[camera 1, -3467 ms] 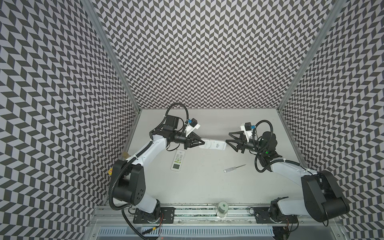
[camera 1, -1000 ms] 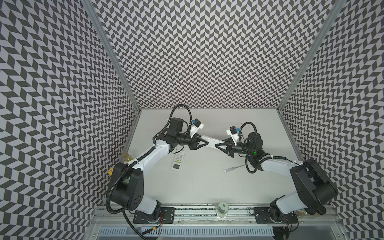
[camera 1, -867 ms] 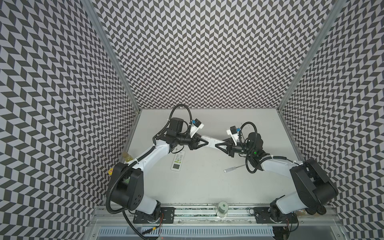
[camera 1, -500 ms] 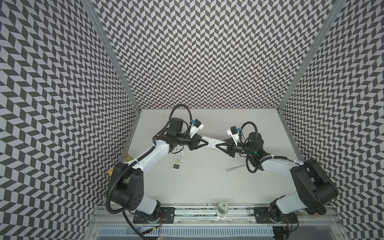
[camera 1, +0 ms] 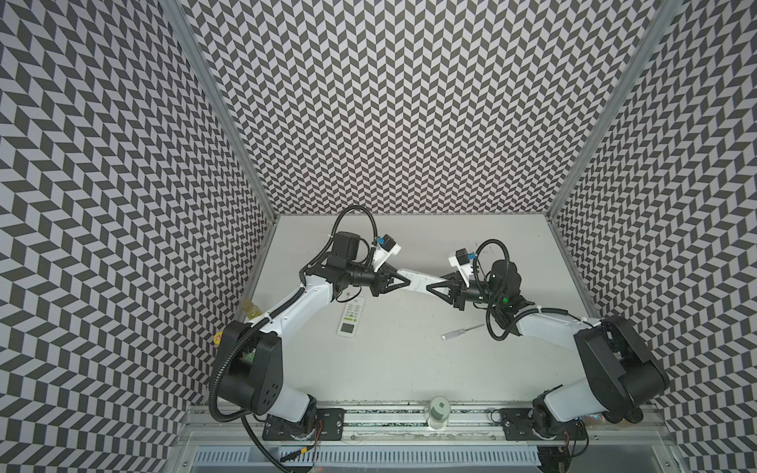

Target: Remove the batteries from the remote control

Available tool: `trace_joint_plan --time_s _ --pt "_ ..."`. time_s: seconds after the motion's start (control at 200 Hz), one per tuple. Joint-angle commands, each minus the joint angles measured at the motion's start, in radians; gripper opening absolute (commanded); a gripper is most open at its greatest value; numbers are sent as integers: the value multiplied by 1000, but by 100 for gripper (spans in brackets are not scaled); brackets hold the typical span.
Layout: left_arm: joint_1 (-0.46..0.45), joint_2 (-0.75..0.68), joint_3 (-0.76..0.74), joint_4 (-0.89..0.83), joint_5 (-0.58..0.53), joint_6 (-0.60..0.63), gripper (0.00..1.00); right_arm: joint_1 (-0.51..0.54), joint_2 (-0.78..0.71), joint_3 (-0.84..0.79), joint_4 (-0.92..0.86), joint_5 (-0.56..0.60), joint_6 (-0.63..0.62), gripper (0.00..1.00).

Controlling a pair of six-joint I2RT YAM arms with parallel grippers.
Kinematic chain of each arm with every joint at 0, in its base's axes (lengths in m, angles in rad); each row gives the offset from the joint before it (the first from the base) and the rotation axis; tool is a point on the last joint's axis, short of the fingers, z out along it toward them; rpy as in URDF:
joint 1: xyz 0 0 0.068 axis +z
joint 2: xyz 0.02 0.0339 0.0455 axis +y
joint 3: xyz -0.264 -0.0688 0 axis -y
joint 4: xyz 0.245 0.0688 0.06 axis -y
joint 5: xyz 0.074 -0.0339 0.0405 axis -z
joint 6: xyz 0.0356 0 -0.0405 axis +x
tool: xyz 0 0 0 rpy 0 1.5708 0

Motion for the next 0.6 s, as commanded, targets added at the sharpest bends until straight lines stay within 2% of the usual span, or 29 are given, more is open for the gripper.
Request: trace_joint_plan --time_s 0.0,0.26,0.351,0.466,0.596 --pt "24 -11 5 60 -235 -55 31 24 -32 -9 -2 4 -49 0" --pt "22 -5 6 61 -231 -59 30 25 -34 -14 -3 -2 -49 0" --pt "24 -3 12 48 -225 -50 26 25 -42 -19 10 -4 -42 0" --pt "23 2 1 59 -242 -48 27 24 -29 -14 -11 -4 -67 0" --pt "25 0 1 52 -241 -47 29 22 -31 -26 28 -6 -41 0"
